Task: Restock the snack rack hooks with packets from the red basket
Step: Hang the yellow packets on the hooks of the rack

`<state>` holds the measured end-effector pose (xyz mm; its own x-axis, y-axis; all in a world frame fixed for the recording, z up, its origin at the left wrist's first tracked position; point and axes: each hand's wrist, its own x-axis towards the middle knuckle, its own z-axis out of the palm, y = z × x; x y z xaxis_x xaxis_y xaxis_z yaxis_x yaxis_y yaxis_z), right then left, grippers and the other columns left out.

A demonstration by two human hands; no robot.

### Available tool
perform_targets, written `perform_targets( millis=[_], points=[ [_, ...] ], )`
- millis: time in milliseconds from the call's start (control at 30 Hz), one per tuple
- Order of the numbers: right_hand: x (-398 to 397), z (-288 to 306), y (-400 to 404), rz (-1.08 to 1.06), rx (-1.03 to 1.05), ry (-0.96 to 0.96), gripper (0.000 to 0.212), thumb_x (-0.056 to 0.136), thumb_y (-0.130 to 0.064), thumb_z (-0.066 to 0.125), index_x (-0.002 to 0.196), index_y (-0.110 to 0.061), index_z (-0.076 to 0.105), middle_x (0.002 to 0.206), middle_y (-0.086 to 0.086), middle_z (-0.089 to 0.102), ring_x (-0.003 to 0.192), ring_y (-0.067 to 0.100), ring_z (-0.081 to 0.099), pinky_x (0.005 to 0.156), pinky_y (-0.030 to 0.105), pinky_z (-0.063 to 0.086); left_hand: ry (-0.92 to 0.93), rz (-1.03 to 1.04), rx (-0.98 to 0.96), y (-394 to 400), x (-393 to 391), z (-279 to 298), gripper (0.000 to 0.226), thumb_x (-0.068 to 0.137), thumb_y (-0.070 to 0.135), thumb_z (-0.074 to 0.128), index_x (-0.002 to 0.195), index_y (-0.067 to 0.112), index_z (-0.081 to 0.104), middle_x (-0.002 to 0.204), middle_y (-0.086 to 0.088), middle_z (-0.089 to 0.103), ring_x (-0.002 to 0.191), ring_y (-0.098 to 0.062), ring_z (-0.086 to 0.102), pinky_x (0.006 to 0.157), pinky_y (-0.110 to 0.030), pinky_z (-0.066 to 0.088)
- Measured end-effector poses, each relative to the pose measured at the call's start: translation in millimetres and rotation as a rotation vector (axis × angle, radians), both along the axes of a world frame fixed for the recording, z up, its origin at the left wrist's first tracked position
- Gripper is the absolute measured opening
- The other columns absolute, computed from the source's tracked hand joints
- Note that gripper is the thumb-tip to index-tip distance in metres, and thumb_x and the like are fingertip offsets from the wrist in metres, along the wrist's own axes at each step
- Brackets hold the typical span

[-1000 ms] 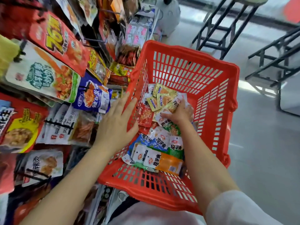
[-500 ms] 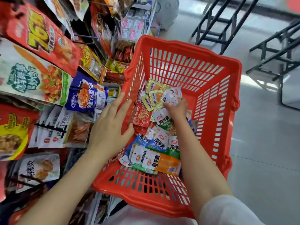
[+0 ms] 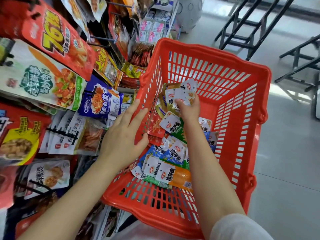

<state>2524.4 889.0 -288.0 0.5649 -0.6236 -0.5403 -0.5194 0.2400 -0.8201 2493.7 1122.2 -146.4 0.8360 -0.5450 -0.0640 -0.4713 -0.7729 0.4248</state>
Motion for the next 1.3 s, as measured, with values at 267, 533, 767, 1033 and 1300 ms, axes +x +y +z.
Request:
perform_targets(
  millis=[267,533,767,1033,1300],
  points=[
    [25,10,13,-0.451,0.340,-0.034,0.073,0.083,-0.023,0.082,0.146,-0.012,0.046,0.136,0.009,0.060,0.124,0.030,0.058,0.102,0.042,0.049,-0.006,0.015,0.000,-1,-1,0,0.065,0.091,0.027,0.068,0.151,0.022,0.045,0.167,0.009,0.018,0.138,-0.025,0.044,0.090,-0.045,0.053],
    [21,26,1,-0.208,0.308,-0.027,0.063,0.074,-0.027,0.088,0.125,-0.005,0.059,0.118,0.009,0.069,0.106,0.029,0.067,0.088,0.040,0.057,0.018,0.052,0.013,-3,-2,4,0.063,0.093,0.029,0.066,0.152,0.023,0.044,0.168,0.008,0.016,0.139,-0.025,0.044,0.092,-0.043,0.052],
    [-35,115,-10,0.230,0.182,-0.219,0.034,0.076,-0.024,0.085,0.106,-0.017,0.071,0.107,0.004,0.077,0.100,0.026,0.073,0.094,0.050,0.056,0.147,0.095,0.071,-10,-1,29,0.080,0.096,0.055,0.054,0.161,0.028,0.015,0.169,0.009,0.008,0.155,-0.018,0.014,0.125,-0.046,0.020],
    [-76,241,-1,0.733,0.114,-0.398,0.030,0.086,-0.005,0.074,0.115,-0.006,0.069,0.109,0.012,0.076,0.100,0.032,0.073,0.090,0.047,0.058,0.467,0.150,-0.251,-41,4,141,0.089,0.080,0.043,0.083,0.152,0.043,0.031,0.146,0.028,0.040,0.125,0.014,0.037,0.100,-0.016,0.037],
    [-36,286,73,0.537,0.230,-0.572,0.018,0.085,-0.020,0.079,0.100,-0.023,0.070,0.099,-0.007,0.078,0.098,0.018,0.072,0.096,0.047,0.054,0.983,0.669,-0.977,-10,-11,158,0.058,0.069,0.024,0.089,0.119,0.008,0.065,0.118,-0.016,0.072,0.111,-0.034,0.068,0.100,-0.056,0.052]
  ],
)
